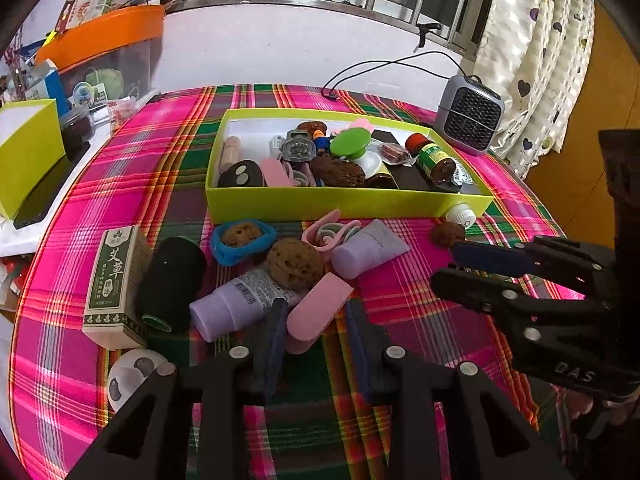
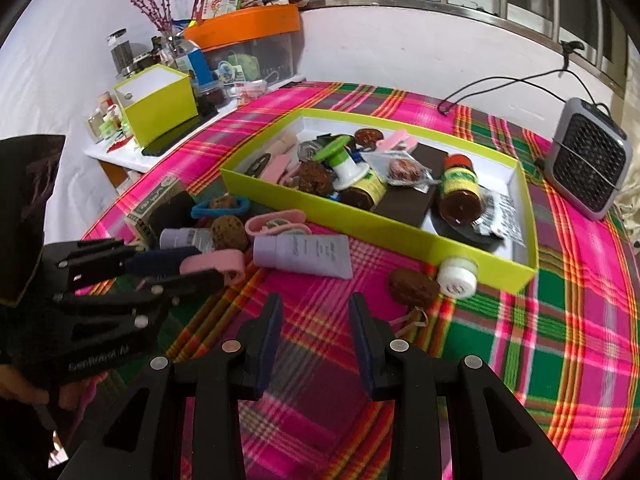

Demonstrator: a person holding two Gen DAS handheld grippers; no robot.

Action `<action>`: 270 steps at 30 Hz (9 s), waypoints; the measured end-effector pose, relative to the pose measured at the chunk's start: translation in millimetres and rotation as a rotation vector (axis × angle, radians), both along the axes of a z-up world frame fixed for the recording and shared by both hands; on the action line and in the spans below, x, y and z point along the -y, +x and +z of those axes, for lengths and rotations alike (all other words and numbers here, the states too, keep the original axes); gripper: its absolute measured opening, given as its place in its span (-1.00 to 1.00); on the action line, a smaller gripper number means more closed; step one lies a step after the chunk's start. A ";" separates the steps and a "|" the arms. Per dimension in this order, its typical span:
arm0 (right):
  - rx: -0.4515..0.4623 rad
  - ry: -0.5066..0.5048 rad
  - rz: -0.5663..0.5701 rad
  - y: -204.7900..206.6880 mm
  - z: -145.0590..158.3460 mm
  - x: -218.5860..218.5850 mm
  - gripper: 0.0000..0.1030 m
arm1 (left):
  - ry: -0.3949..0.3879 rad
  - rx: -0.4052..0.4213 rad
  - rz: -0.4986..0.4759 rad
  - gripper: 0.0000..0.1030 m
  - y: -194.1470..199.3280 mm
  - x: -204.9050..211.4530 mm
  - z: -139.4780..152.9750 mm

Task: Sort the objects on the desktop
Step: 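Close the left gripper on the pink hair clip while the right gripper approaches the lavender tube, then grasp the lavender LANEIGE tube with the right gripper while the left lifts the pink clip, then carry the tube with the right gripper while the left carries the pink clip over the box, then lower the tube into the green box and open the right gripper while the left releases the clip, then grasp the black binder clip with the left gripper while the right gripper withdraws from the box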

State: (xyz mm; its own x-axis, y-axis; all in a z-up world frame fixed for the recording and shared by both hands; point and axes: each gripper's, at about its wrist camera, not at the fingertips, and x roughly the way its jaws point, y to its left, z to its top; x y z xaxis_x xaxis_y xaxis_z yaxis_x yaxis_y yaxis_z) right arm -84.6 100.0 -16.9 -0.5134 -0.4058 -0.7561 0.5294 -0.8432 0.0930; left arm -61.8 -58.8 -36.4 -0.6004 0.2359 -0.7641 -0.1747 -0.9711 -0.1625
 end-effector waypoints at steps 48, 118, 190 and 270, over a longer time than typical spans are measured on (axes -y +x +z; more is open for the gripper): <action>-0.001 0.077 -0.080 -2.1 -15.4 -23.4 -0.27 | 0.064 -0.005 0.017 -0.63 14.0 2.5 0.9; -0.045 -0.081 -0.117 20.9 5.3 -41.4 -0.46 | 0.019 -0.039 0.059 -0.65 29.7 -18.3 12.9; -0.125 -0.078 -0.093 -35.8 30.8 -19.8 -0.46 | 0.065 -0.104 0.117 -0.65 -57.0 -5.4 44.1; -0.119 -0.111 -0.108 -12.6 46.5 -56.1 -0.44 | 0.078 -0.050 0.100 -0.65 -43.2 -10.8 41.7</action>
